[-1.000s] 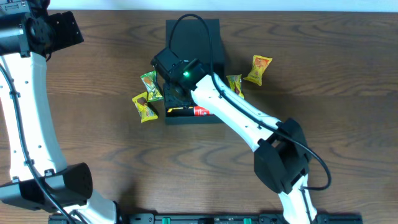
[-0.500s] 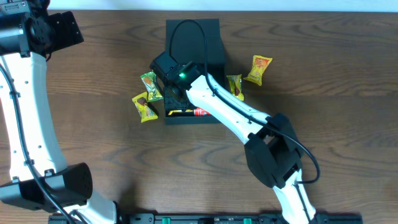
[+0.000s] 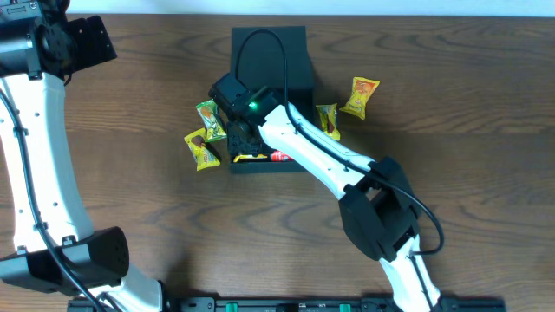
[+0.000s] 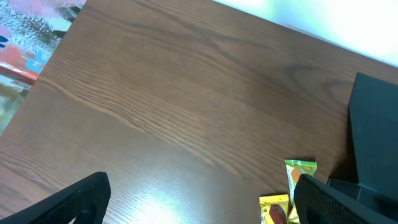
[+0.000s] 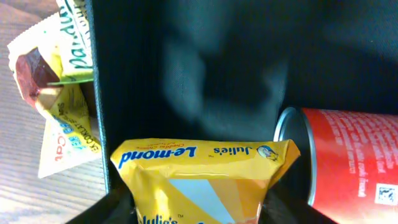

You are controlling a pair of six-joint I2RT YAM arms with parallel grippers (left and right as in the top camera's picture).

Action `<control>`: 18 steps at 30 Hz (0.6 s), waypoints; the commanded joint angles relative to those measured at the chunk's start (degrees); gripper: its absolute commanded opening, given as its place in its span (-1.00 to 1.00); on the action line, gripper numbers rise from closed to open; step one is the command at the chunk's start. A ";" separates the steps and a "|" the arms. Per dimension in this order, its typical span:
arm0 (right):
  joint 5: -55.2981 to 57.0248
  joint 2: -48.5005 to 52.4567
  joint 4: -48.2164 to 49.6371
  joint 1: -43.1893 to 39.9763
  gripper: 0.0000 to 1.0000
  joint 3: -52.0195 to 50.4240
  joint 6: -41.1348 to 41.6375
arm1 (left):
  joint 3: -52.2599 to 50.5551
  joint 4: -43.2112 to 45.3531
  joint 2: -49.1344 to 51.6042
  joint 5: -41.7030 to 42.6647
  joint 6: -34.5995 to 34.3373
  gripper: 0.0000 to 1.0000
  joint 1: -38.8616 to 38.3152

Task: Pack container
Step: 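Lower the yellow packet into the box beside the can, then open the right gripper and raise it out of the box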

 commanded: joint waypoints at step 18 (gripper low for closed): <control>7.21 -1.79 -8.15 -3.69 0.50 15.50 -3.08 | -0.04 0.20 -1.05 0.42 0.39 0.91 0.24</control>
